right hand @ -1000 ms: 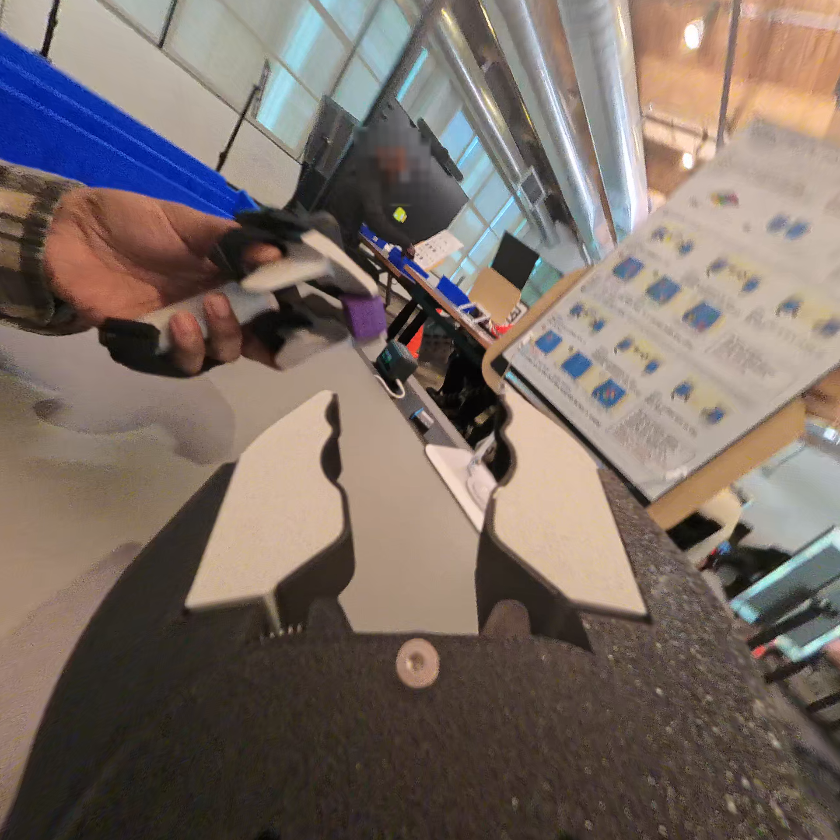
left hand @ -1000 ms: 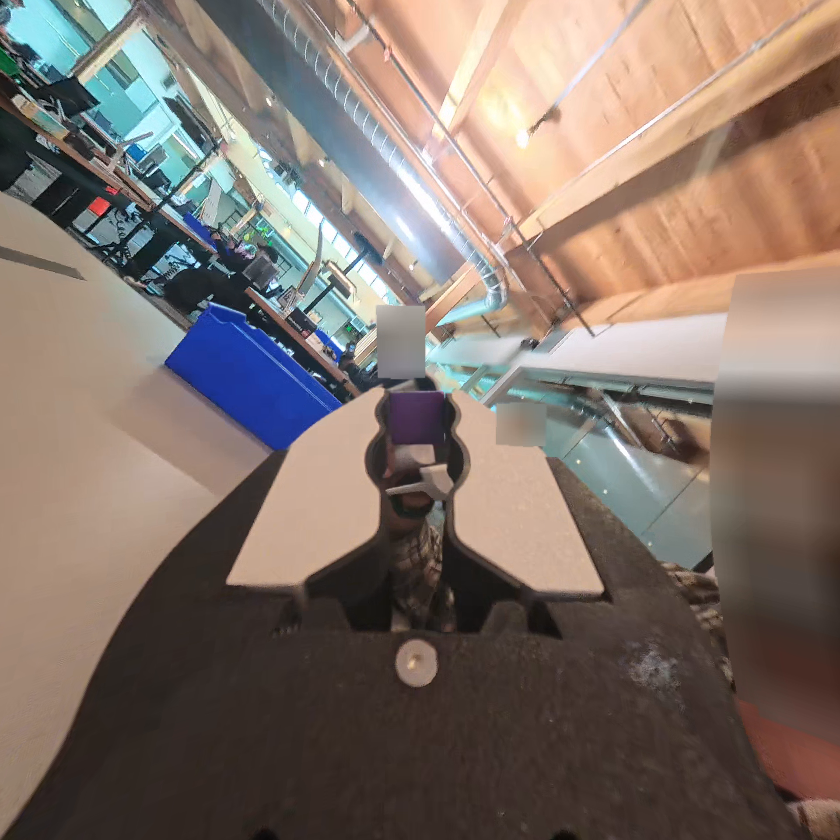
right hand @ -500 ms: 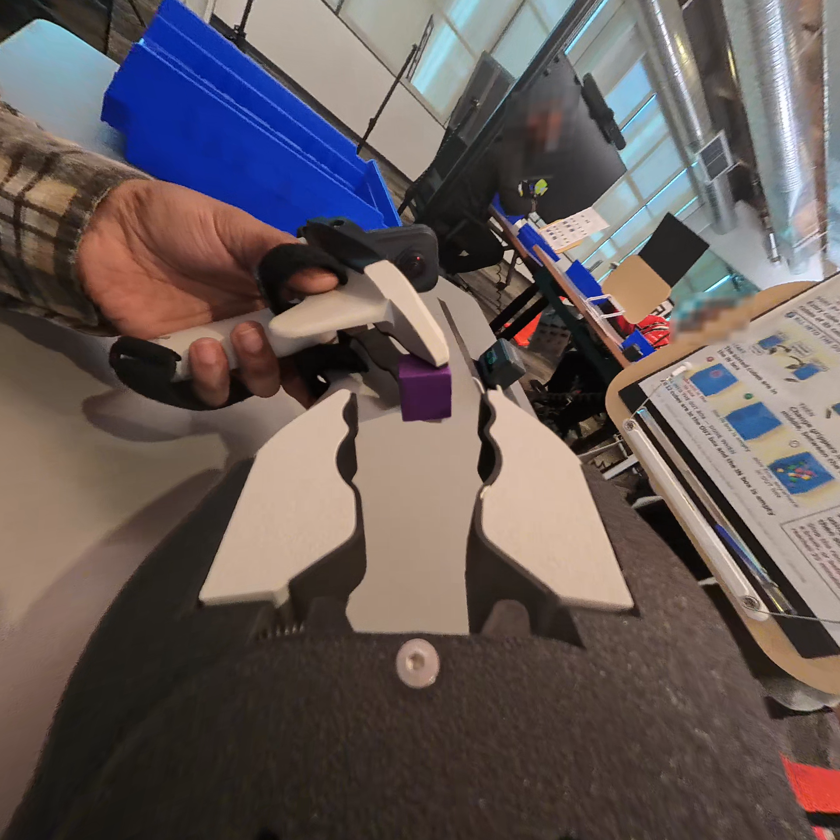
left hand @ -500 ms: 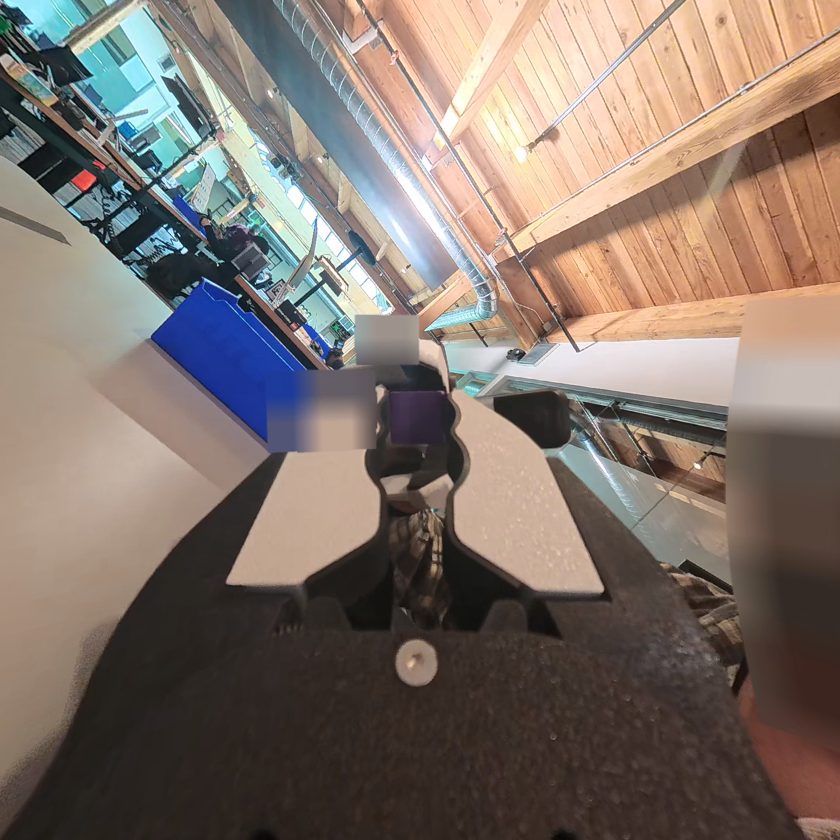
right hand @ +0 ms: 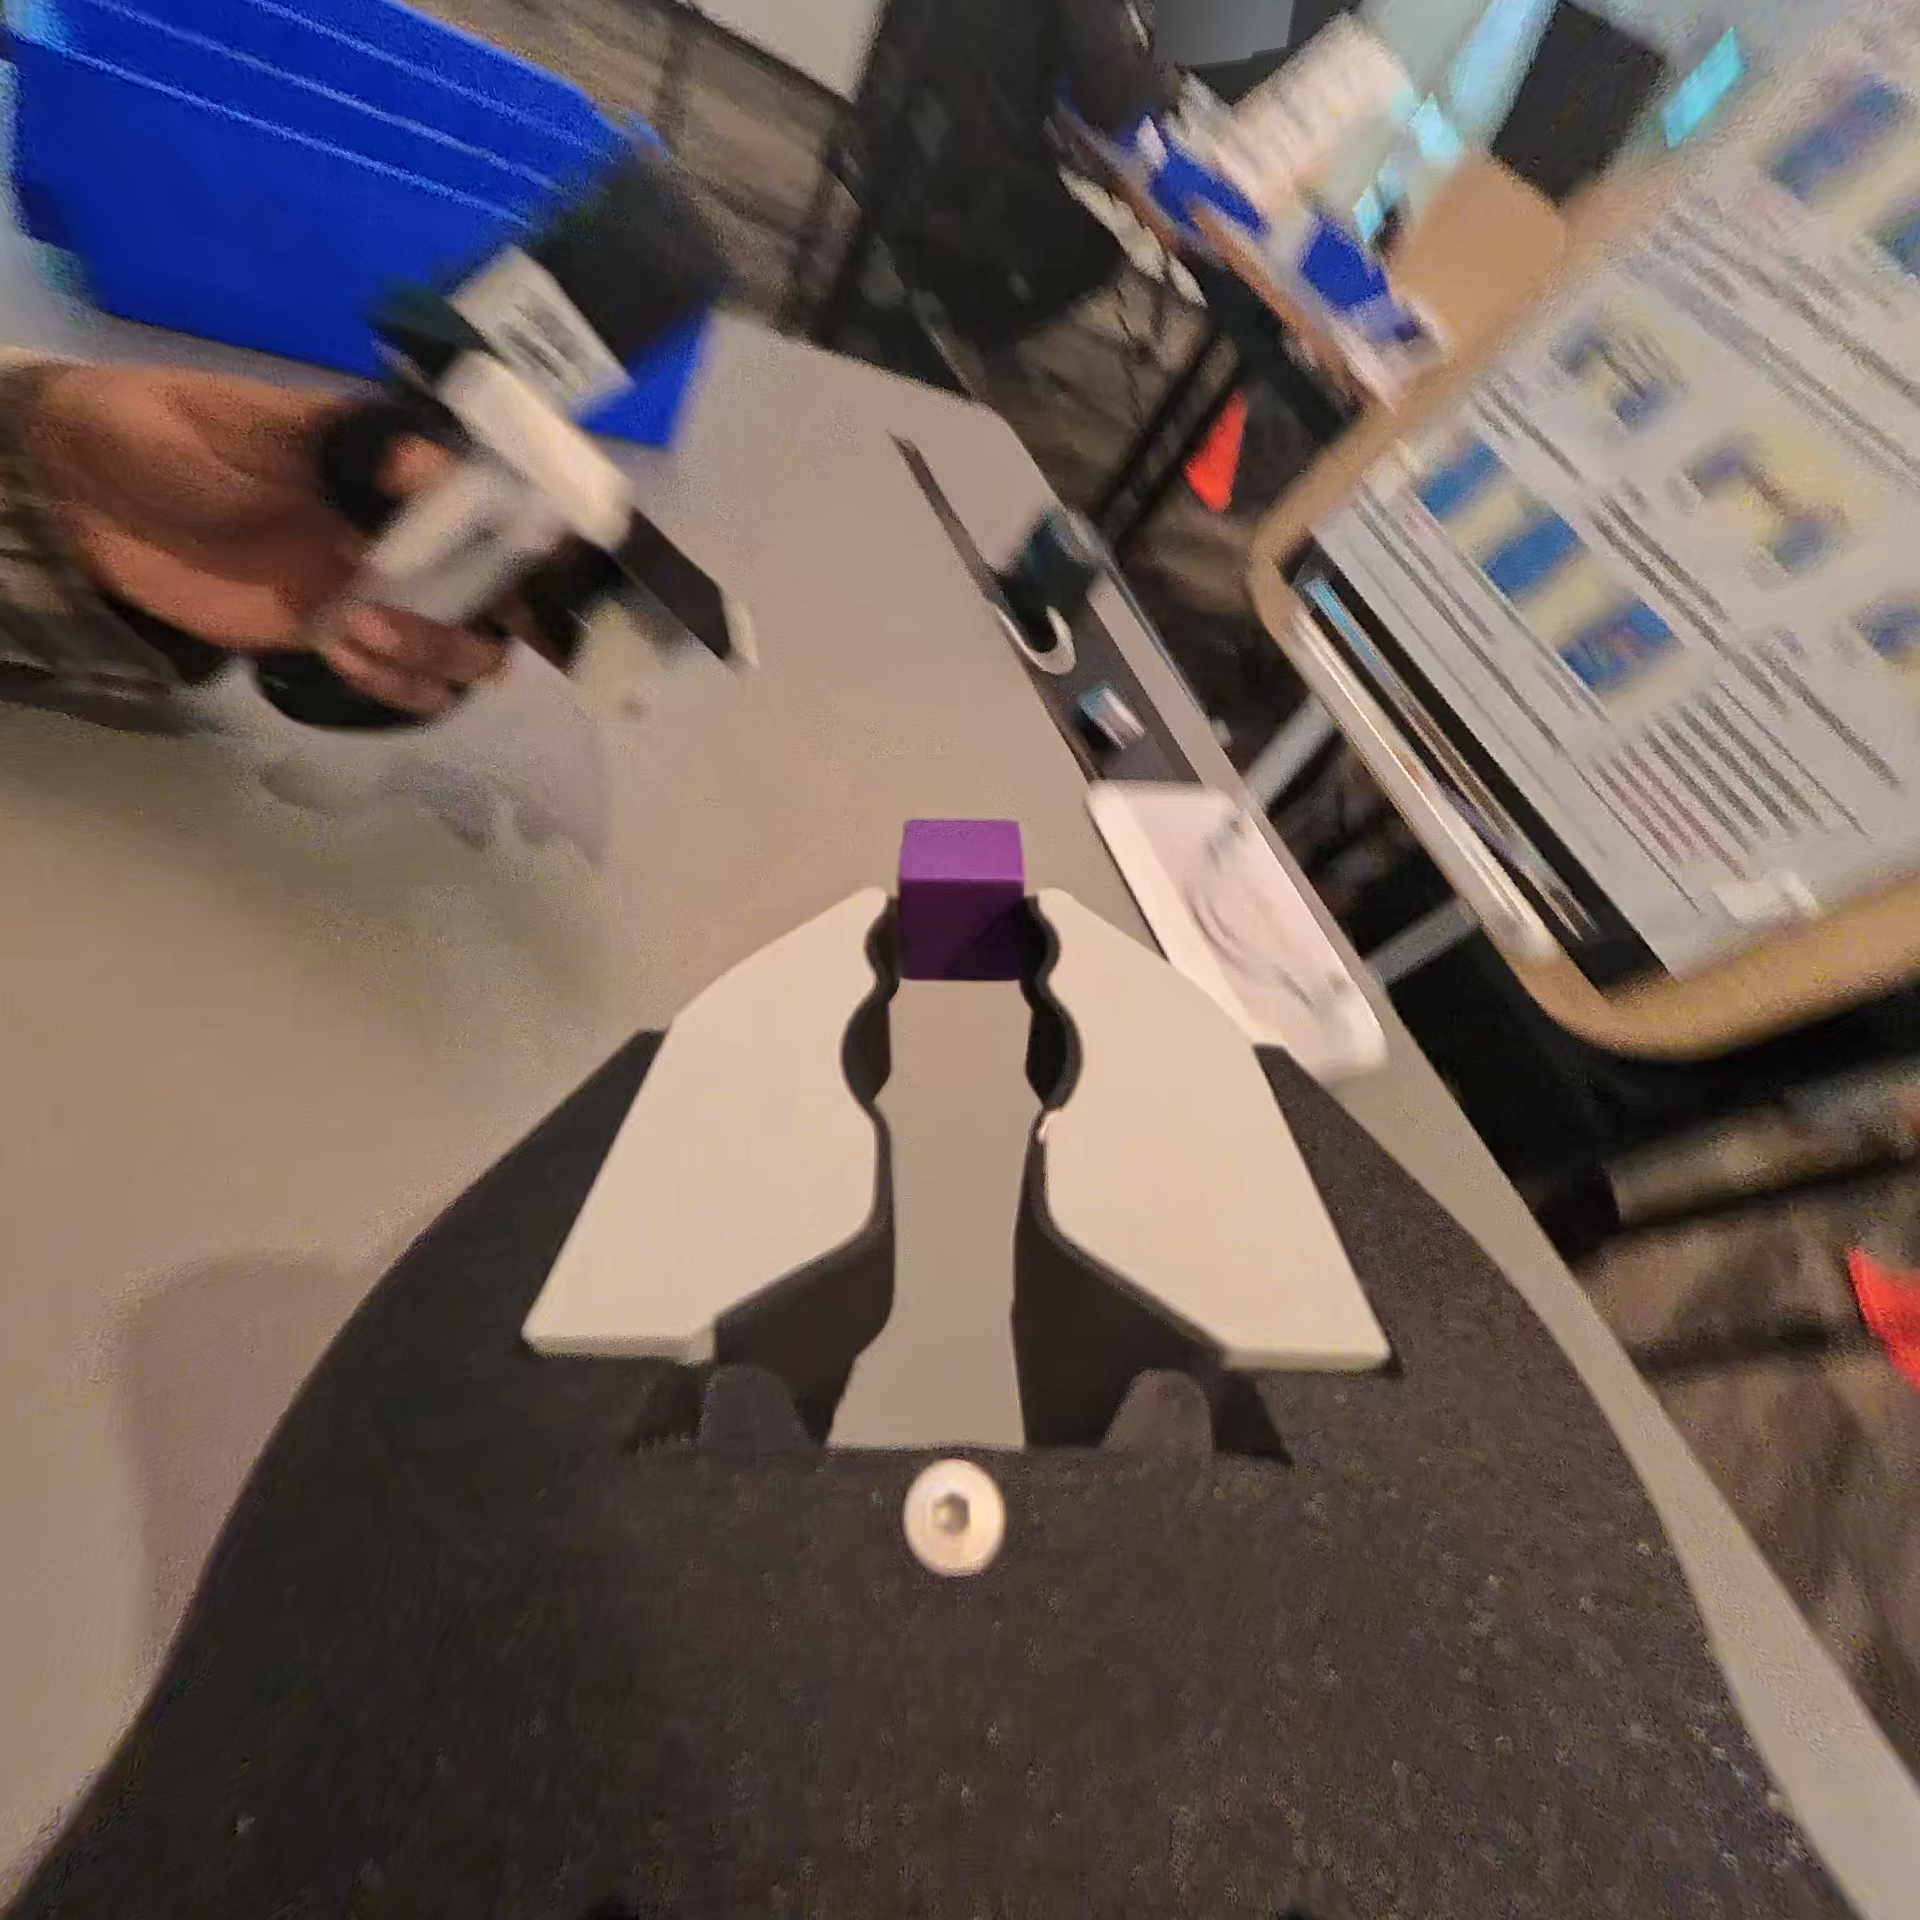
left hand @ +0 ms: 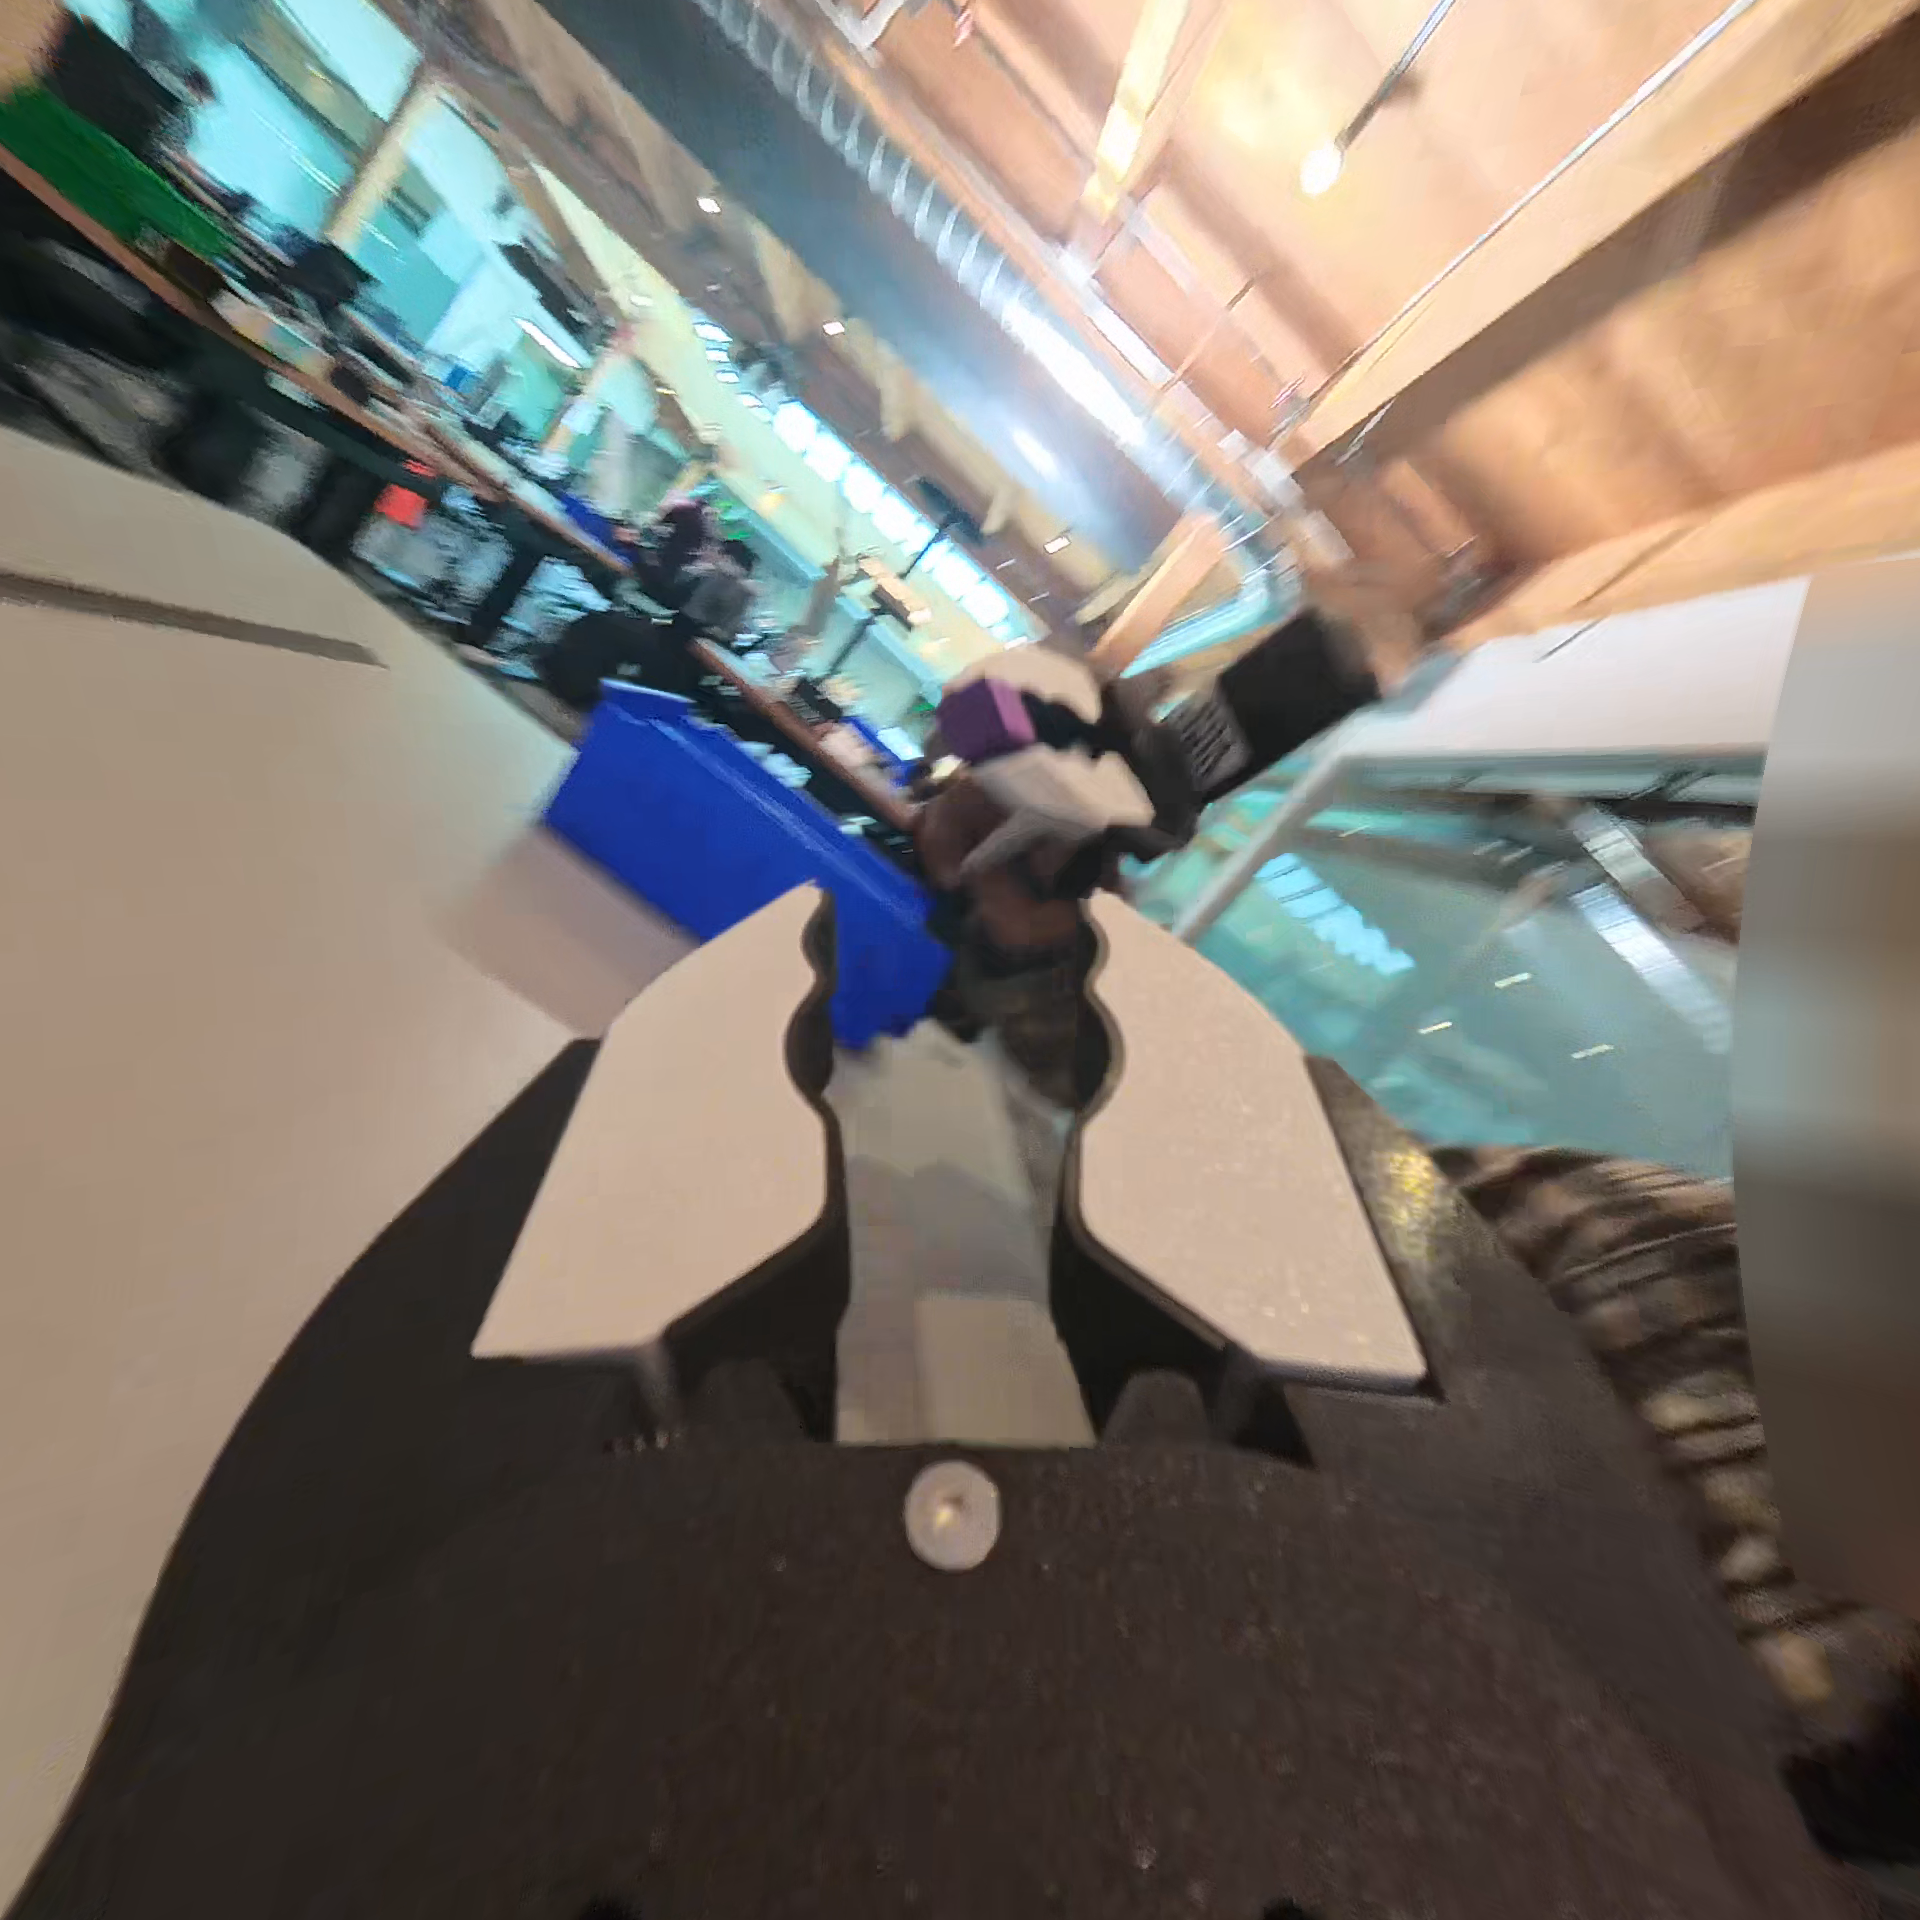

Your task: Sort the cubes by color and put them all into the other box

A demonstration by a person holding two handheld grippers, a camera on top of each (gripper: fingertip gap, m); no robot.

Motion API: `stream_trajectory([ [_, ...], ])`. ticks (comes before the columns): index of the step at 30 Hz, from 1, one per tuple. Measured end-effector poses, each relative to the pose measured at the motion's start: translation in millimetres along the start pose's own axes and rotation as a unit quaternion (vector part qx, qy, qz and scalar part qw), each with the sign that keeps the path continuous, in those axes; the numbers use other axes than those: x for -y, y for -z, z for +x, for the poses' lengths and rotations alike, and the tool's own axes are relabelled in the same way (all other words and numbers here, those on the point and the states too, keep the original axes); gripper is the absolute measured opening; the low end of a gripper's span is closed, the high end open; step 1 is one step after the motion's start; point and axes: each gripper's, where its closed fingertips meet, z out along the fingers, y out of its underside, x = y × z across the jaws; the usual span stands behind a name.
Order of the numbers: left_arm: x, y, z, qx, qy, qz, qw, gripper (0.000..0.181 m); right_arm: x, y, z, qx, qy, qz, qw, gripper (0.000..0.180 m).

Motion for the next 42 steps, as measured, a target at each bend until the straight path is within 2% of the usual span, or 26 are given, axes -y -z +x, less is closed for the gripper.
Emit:
stream_trajectory([
  [1,1.7,1.2,0.8,0.021,-0.038,-0.008,0.999,0.045,-12.1,19.7,23.5,-0.023,-0.026,-0.033,0.999,0.021],
  [4,4.6,2.2,4.7,0.068,-0.126,-0.03,0.989,0.044,-58.5,87.8,99.1,-0.104,-0.133,-0.139,0.976,0.021],
  [7,1.0,-0.1,4.5,0.102,-0.18,-0.051,0.977,0.042,-112.9,154.9,158.7,-0.177,-0.244,-0.239,0.923,0.021],
  [10,-4.7,-2.6,0.5,0.135,-0.228,-0.07,0.962,0.04,-162.2,192.4,185.2,-0.2,-0.346,-0.288,0.87,0.022],
  [15,-8.5,-1.4,-7.2,0.187,-0.313,-0.095,0.926,0.04,-242.8,194.6,178.1,-0.179,-0.454,-0.352,0.799,0.022],
  [20,-8.9,1.7,-11.5,0.207,-0.344,-0.099,0.911,0.038,-300.3,169.2,164.5,-0.159,-0.508,-0.356,0.768,0.022],
  [25,-13.3,2.1,-18.0,0.217,-0.355,-0.112,0.902,0.034,-325.8,144.9,155.9,-0.14,-0.525,-0.347,0.764,0.022],
  [30,-16.8,0.8,-20.7,0.217,-0.354,-0.118,0.902,0.036,-329.2,122.8,156.3,-0.122,-0.525,-0.317,0.781,0.023],
  [33,-15.8,2.3,-21.4,0.218,-0.358,-0.116,0.9,0.036,-322.4,125.1,162.4,-0.12,-0.521,-0.313,0.785,0.04],
  [36,-15.2,3.1,-21.9,0.219,-0.363,-0.116,0.898,0.036,-292.7,144.6,181.8,-0.132,-0.498,-0.285,0.808,0.044],
  [42,-15.4,4.7,-27.1,0.229,-0.384,-0.123,0.886,0.038,-196.6,196.4,196.5,-0.146,-0.408,-0.235,0.87,0.058],
])
